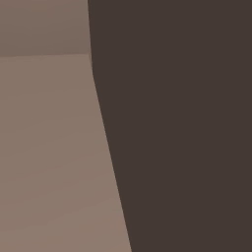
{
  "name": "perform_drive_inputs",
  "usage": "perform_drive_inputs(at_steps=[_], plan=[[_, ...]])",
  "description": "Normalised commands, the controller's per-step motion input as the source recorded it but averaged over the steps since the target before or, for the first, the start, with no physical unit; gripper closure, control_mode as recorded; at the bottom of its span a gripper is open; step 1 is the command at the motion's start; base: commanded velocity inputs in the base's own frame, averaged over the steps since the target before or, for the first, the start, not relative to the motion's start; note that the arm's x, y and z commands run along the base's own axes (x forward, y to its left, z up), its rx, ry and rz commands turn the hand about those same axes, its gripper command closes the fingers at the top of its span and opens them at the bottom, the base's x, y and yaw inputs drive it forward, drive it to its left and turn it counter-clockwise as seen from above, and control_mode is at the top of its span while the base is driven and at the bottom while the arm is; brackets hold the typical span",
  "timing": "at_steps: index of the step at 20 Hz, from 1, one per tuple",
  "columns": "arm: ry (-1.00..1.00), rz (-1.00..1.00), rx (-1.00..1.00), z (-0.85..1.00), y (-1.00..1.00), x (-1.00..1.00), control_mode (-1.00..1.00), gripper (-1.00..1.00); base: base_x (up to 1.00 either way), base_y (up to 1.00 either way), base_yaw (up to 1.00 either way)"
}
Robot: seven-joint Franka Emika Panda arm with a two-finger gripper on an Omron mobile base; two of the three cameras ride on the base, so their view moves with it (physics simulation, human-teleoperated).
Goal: Move the grapes and kebabs from the top shelf to the second highest shelf to make space. Then, place the pitcher from the counter on the cleared top shelf.
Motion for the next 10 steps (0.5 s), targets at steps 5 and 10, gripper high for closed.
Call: perform_drive_inputs(at_steps=[5, 10], plan=[[0.0, 0.0, 0.0, 0.0, -0.06, 0.7, -1.0, 1.0, 0.0, 0.0, 0.0], [0.0, 0.0, 0.0, 0.0, -0.13, 0.68, -1.0, 1.0, 0.0, 0.0, 0.0]])
